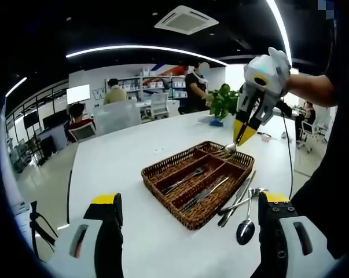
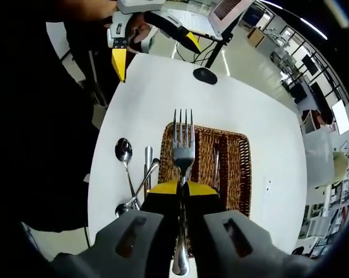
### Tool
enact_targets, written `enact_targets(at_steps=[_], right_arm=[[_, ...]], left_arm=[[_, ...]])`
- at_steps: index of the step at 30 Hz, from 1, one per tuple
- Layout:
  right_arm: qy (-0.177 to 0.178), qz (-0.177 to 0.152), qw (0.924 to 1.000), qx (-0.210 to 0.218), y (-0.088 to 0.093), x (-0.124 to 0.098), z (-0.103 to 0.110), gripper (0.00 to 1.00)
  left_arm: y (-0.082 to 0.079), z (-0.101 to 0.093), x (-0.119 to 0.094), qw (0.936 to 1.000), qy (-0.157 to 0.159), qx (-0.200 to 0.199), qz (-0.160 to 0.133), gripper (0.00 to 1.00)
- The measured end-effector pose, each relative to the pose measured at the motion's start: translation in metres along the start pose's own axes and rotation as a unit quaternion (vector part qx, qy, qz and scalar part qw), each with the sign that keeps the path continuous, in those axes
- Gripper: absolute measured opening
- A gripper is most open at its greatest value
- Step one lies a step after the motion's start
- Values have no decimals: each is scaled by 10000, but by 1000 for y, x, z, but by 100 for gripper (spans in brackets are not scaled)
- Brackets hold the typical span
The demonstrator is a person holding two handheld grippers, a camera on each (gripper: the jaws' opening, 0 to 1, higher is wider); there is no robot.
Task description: Arrange the knives, forks, and spoons in their matching storage slots by inserting each utensil handle-first until every utensil is classified and aligned in the correct compartment
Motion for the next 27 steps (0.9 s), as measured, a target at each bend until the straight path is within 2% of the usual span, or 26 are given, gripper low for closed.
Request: enact_targets(at_steps=[11,27], right_arm=[[40,9,10000,-14,3,-1,-16,0],[149,97,9998,-125,4,-1,-50,0]], left_arm=[[-1,-1,1,10000,-1,16,-16,99],[1,3,-4,10000,-65,-11,29,99]])
Point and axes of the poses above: the point that each gripper's makers call its tool centre point, and the gripper's own axes: x roughly forward along the fingers, z roughly to its left, y roughly out of its underside, the point moved 8 cm from there along -x, roughly backward along the fingers, and after that the axes turned 5 degrees about -x, right-handed, at the moved point
